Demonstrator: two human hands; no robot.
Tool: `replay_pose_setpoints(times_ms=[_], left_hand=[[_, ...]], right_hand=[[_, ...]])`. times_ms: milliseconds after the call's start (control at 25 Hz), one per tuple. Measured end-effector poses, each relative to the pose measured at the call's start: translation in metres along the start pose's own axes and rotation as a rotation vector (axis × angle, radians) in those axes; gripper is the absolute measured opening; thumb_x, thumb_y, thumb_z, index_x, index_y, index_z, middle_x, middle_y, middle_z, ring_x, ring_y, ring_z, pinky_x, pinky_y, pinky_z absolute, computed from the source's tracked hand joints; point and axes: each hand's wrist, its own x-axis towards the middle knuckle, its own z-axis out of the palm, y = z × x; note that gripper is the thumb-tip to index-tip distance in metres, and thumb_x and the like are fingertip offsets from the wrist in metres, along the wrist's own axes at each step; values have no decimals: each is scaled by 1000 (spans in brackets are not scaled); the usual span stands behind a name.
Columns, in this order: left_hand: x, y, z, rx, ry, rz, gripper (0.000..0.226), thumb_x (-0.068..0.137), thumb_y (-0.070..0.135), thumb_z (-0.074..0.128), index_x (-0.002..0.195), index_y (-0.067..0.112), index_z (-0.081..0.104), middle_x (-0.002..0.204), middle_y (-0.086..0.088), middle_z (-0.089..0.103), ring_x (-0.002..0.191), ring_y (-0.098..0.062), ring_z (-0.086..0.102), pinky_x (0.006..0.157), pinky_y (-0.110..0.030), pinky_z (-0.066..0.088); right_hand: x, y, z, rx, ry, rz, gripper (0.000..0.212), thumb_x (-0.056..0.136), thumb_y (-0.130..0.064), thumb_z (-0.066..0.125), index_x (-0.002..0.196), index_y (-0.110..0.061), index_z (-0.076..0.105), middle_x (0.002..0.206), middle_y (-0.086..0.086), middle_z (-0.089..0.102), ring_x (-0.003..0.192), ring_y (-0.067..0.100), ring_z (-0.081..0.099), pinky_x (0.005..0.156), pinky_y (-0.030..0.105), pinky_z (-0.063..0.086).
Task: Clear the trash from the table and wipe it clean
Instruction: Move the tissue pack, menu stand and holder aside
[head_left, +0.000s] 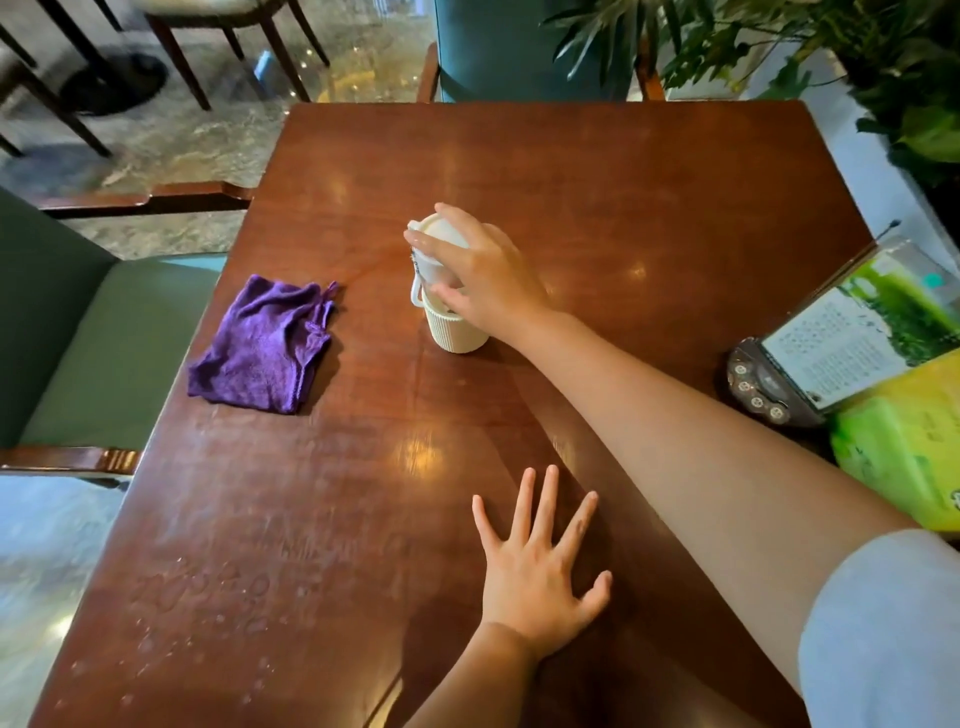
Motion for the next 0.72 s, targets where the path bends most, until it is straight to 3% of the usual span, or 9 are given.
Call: replay_pose_setpoints(times_ms=[280,440,560,720], left_hand=[[1,2,1,-2,-13,3,74,77,66,43,144,38,28,155,-7,25,143,-29,15,99,-72,9],[0,2,1,27,-9,14,73,79,66,41,145,38,28,154,-8,25,143,-28,12,100,-72,7],[0,3,1,49,-9,19,72,79,66,39,145,38,27,154,-8,25,143,-28,13,100,-72,6],[-2,3,3,53,-7,14,72,79,66,37,144,40,24,155,-7,25,143,-28,15,100,-73,10]], right_hand=[[-39,1,-14,101,266,-16,38,72,-7,72,109,-15,66,125,8,59,106,34,56,88,41,50],[-88,8,-53,82,439,67,39,69,-7,73,108,-12,66,121,9,62,106,31,59,88,36,49],[-139,17,-81,25,473,182,44,69,-9,74,112,-12,65,124,9,60,113,28,56,92,34,48],[-207,29,-111,-45,548,283,42,69,-3,71,111,-8,66,123,13,60,113,30,57,94,44,49]])
